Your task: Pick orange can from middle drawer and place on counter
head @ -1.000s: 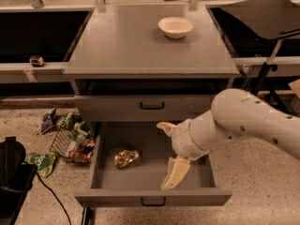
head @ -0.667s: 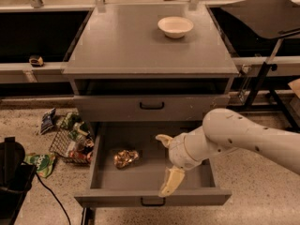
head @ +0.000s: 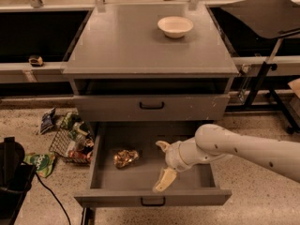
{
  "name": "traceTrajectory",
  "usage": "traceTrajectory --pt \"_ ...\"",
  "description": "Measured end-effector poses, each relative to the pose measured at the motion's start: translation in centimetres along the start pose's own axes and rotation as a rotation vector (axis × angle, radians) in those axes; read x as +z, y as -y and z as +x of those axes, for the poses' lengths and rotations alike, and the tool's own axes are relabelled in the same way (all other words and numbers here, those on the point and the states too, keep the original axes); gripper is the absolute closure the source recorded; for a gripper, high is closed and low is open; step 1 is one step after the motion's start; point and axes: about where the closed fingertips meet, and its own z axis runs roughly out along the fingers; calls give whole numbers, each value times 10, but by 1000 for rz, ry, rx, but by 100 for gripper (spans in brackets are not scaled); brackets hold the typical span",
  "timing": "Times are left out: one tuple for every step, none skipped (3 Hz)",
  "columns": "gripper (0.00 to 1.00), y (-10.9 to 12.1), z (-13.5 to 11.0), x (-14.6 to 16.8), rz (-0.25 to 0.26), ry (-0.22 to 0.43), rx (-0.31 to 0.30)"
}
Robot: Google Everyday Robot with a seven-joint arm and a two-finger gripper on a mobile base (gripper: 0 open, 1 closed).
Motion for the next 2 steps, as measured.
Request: traceTrajectory --pt "0 -4 7 11 -20 10 20" --pt "0 -4 7 11 -20 10 20"
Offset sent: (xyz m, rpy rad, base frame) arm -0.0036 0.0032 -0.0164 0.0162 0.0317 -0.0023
